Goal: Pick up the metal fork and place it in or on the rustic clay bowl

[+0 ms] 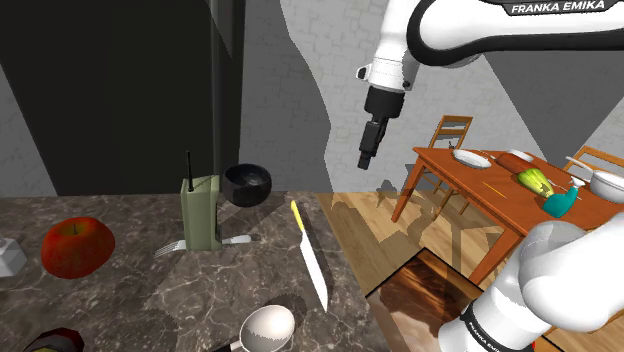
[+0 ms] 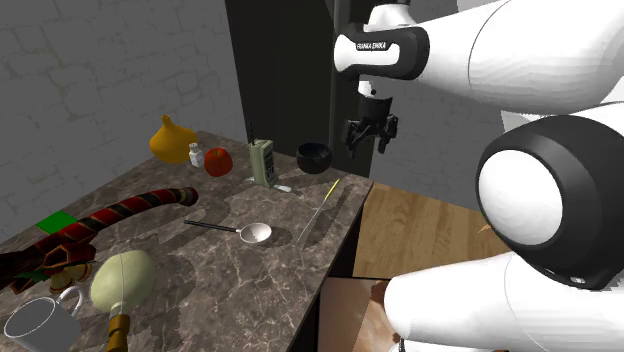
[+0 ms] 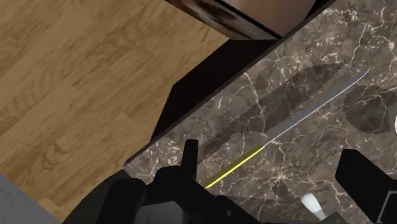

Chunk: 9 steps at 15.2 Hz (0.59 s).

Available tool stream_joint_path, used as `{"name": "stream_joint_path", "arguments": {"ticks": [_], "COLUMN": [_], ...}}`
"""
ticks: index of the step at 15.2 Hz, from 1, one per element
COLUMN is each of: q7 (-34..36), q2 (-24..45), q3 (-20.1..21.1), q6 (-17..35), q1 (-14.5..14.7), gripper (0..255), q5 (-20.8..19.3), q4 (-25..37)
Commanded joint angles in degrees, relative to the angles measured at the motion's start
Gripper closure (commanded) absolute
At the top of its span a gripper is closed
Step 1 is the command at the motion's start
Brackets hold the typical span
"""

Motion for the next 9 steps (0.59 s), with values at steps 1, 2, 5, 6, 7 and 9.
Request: {"name": "stream_joint_path", "arguments": {"ticks": [1, 2, 5, 6, 7, 9], "q7": [-1.0, -1.3, -2.1, -2.3, -2.5, -2.8], "q2": [3.6, 5.5, 11.1, 13.0, 14.9, 18.7], "q3": [1.1, 1.7, 3.7, 4.3, 4.9, 6.2], "q6": [2.1, 3.1, 6.0, 6.9, 7.7, 9.2], "q1": [0.8, 1.2, 2.4, 2.8, 3.2, 4.0], "gripper": [0, 0, 0, 0, 0, 0], "q5": [-0.4, -0.7, -1.7, -2.1, -2.6, -3.7], "q4": [1.6, 2.4, 5.0, 5.9, 6.9, 9.1]}}
